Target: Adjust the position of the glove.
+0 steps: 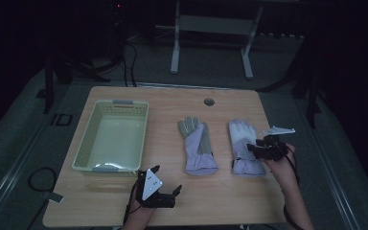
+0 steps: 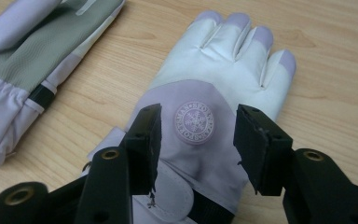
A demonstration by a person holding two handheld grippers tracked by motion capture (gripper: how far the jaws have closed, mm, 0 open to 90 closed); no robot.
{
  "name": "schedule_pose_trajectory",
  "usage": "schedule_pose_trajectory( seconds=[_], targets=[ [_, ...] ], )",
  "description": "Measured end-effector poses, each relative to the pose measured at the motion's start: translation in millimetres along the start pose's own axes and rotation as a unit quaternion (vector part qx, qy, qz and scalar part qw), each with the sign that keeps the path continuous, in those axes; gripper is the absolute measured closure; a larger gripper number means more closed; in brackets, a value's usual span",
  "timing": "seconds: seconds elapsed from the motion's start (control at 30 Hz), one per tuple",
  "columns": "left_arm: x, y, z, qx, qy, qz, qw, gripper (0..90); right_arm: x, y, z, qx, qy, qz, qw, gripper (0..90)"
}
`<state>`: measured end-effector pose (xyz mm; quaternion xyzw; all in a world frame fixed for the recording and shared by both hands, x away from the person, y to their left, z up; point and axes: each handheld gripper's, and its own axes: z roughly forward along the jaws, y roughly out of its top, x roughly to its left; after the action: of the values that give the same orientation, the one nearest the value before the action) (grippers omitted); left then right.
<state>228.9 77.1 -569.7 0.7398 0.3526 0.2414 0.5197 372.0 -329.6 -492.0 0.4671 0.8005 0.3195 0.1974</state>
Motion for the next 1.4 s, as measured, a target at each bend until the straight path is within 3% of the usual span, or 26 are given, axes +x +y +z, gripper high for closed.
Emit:
schedule_pose_trajectory(
  seconds=[0.2,0.4,0.5,0.57,0.77,0.83,0.97,1.0,1.17,1.4],
  targets=[
    [-0.5,0.1,0.1,0.001,0.003,0.002,1.0,0.0,-0.4,0.4,3.4,-0.004,0.003,-0.001,1.0,50.5],
    [-0.1,0.0,-0.1,0.001,0.002,0.001,1.0,0.0,-0.3,-4.4,29.0,0.019,-0.006,0.017,0.9997,47.5],
    [-0.4,0.0,-0.1,0.001,0.002,0.002,1.0,0.0,2.9,-13.9,43.8,0.035,-0.006,0.014,0.9993,55.5],
    [-0.6,-0.1,-0.2,0.0,0.002,0.002,1.0,0.0,3.5,-18.7,45.3,0.024,0.002,0.023,0.9994,63.3],
    [-0.6,-0.1,-0.3,-0.001,0.003,0.004,1.0,0.0,7.0,-19.3,44.8,0.024,-0.006,0.025,0.9994,69.3],
    [-0.3,0.0,-0.2,0.001,0.002,0.002,1.0,0.0,9.5,-19.2,44.7,0.023,-0.013,0.012,0.9996,72.2],
    [-0.3,0.0,-0.3,0.0,0.002,0.003,1.0,0.0,10.7,-18.6,41.9,0.019,-0.015,0.017,0.9996,77.0],
    [-0.1,-0.1,-0.3,0.0,0.002,0.002,1.0,0.0,10.0,-17.8,37.0,0.012,-0.015,0.034,0.9992,78.7],
    [0.1,0.0,0.0,0.001,0.001,0.0,1.0,0.0,6.9,-14.5,27.1,0.006,-0.014,0.047,0.9988,79.7],
    [-0.2,0.0,-0.3,0.0,0.004,0.0,1.0,0.0,3.0,5.0,-4.4,-0.017,-0.006,0.058,0.9981,80.4]
  ],
)
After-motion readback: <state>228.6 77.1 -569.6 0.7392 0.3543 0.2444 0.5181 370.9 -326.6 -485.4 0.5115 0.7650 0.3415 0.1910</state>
